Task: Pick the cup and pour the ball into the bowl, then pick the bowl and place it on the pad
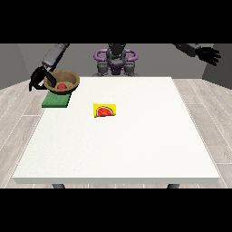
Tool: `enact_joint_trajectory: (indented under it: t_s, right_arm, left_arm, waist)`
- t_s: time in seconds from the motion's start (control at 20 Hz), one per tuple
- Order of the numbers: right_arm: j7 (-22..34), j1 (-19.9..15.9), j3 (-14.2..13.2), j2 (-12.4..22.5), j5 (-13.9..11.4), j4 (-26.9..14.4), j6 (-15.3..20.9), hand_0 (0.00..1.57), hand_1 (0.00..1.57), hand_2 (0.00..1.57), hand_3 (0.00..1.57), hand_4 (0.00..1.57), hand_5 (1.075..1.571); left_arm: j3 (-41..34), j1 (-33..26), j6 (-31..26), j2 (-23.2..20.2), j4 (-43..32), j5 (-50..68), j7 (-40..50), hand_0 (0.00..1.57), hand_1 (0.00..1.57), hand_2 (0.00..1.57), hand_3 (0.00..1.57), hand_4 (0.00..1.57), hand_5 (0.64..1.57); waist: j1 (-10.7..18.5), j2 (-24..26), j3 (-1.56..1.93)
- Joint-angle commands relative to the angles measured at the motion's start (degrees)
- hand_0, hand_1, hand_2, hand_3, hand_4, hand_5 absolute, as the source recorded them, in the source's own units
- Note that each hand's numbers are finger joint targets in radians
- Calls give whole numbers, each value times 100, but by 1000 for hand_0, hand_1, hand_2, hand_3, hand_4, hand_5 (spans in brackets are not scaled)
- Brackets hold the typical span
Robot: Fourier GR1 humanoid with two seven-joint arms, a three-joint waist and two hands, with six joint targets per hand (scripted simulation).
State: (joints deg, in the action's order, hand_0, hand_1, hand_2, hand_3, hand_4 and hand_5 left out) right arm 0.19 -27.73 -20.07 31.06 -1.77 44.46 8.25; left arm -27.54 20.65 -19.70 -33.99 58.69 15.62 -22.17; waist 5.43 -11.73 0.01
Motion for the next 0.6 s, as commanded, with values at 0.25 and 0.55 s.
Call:
enact_joint_trajectory:
  t_s: [0.25,0.55]
  right_arm:
    - [-117,-213,-538,693,117,-855,183,1218,1218,1411,1299,0,1553]
    - [15,-756,-469,784,289,-1100,-419,0,0,425,649,0,1460]
  left_arm:
    - [-262,-40,-253,-329,-15,232,-127,0,0,0,0,1188,1558]
    - [-318,363,-329,-541,-212,379,-12,0,0,0,0,1180,1551]
  waist:
    - [114,-316,3]
    - [-9,-600,1]
